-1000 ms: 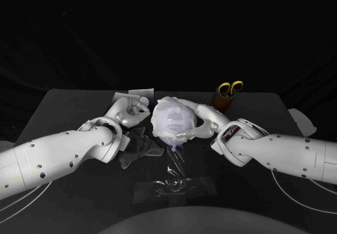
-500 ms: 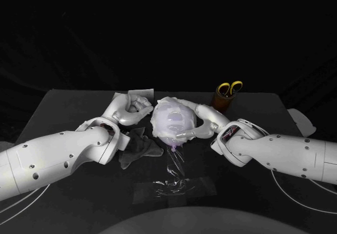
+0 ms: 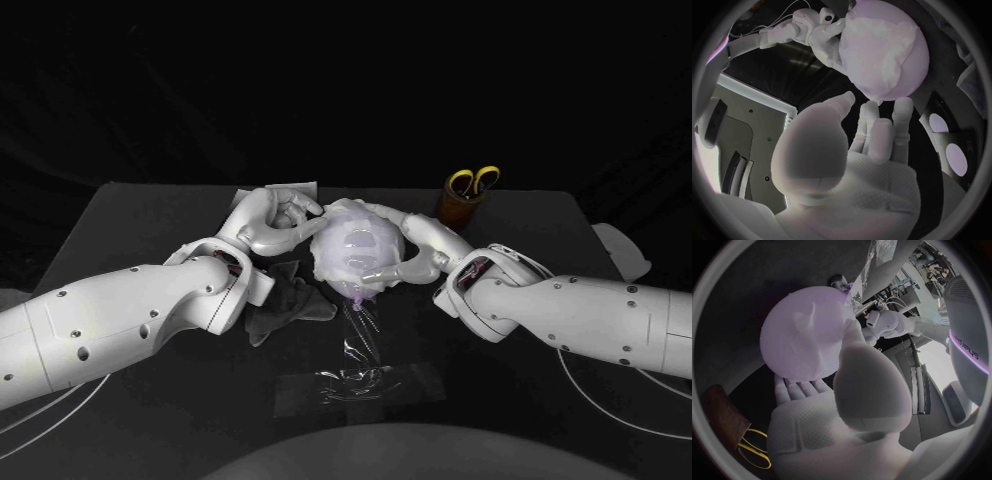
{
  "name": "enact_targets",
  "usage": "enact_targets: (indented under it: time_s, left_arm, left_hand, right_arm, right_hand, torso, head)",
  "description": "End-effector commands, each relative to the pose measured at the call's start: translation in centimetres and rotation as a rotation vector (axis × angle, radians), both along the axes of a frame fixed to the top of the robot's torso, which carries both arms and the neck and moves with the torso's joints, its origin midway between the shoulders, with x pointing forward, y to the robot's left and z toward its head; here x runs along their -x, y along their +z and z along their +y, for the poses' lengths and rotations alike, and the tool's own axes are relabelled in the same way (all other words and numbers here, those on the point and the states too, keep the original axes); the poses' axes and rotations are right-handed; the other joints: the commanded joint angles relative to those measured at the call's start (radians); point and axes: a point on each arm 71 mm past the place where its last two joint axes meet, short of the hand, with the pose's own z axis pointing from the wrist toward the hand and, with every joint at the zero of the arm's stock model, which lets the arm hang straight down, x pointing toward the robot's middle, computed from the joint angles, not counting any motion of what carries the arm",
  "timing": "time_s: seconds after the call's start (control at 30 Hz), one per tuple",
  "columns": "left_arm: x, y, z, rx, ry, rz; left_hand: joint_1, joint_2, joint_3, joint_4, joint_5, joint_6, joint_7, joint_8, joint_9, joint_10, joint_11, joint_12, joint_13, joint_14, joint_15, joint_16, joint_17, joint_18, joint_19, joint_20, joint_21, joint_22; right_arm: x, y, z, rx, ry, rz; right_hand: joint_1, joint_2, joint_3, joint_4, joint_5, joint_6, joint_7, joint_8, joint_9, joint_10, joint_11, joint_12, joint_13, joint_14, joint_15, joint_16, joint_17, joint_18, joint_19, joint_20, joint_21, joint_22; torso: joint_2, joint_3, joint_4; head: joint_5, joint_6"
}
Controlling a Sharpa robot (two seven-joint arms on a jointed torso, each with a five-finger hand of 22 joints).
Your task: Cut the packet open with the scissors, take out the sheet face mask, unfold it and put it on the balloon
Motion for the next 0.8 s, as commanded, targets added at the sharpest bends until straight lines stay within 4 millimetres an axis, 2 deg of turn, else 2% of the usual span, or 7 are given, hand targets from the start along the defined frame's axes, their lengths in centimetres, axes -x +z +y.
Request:
enact_targets:
  time_s: [0.03, 0.17, 0.5, 0.8]
  left_arm:
    - [-0.16, -0.23, -0.16, -0.012, -0.014, 0.028]
    - [-0.35, -0.43, -0.05, -0.030, 0.001, 0.042]
    - [-0.47, -0.68, -0.13, -0.063, 0.008, 0.059]
    - [-0.57, -0.82, 0.06, -0.075, 0.021, 0.070]
  left_hand:
    - [0.010, -0.004, -0.013, -0.001, 0.004, -0.005, 0.000, -0.007, -0.003, 0.009, 0.003, 0.004, -0.001, 0.014, 0.001, 0.011, 0.021, -0.003, 0.020, 0.001, 0.016, 0.017]
    - [0.019, -0.001, -0.017, -0.004, 0.004, -0.002, -0.001, -0.006, -0.005, 0.011, 0.002, 0.008, 0.000, 0.017, 0.000, 0.014, 0.027, -0.005, 0.028, 0.001, 0.023, 0.025]
    - [0.079, 0.034, -0.020, -0.029, 0.004, 0.052, -0.020, 0.017, -0.012, 0.040, -0.016, 0.045, 0.007, 0.057, -0.014, 0.045, 0.104, -0.022, 0.108, -0.010, 0.096, 0.110]
    - [0.083, 0.040, -0.023, -0.030, 0.004, 0.074, -0.027, 0.021, -0.019, 0.052, -0.023, 0.058, 0.011, 0.068, -0.021, 0.052, 0.123, -0.029, 0.131, -0.017, 0.119, 0.137]
  right_arm:
    - [0.39, -0.78, 0.23, 0.024, 0.027, 0.049]
    - [0.40, -0.78, 0.22, 0.024, 0.026, 0.049]
    - [0.41, -0.77, 0.21, 0.023, 0.026, 0.049]
    - [0.40, -0.77, 0.21, 0.023, 0.026, 0.049]
  right_hand:
    - [-0.002, 0.012, 0.007, -0.001, -0.004, 0.008, 0.156, 0.004, 0.001, 0.003, 0.002, 0.006, 0.001, -0.006, 0.001, -0.001, -0.001, -0.014, 0.005, -0.001, 0.003, -0.001]
    - [-0.002, 0.012, 0.007, -0.001, -0.004, 0.008, 0.156, 0.004, 0.001, 0.003, 0.002, 0.006, 0.001, -0.006, 0.001, -0.001, -0.001, -0.014, 0.005, -0.001, 0.003, -0.001]
    - [-0.002, 0.012, 0.007, -0.001, -0.004, 0.008, 0.156, 0.004, 0.001, 0.003, 0.002, 0.006, 0.001, -0.006, 0.001, -0.001, -0.001, -0.014, 0.005, -0.001, 0.003, -0.001]
    - [-0.001, 0.014, 0.008, -0.001, -0.004, 0.008, 0.156, 0.003, 0.000, 0.003, 0.002, 0.006, 0.001, -0.007, 0.001, -0.001, -0.001, -0.014, 0.007, -0.001, 0.003, 0.000]
  torso:
    - [0.000, 0.0007, -0.0010]
    - [0.000, 0.0002, -0.0006]
    - [0.000, -0.0006, 0.0001]
    - [0.000, -0.0007, 0.0005]
  head:
    - [-0.001, 0.001]
    - [-0.001, 0.002]
    - [-0.002, 0.001]
    - [-0.002, 0.002]
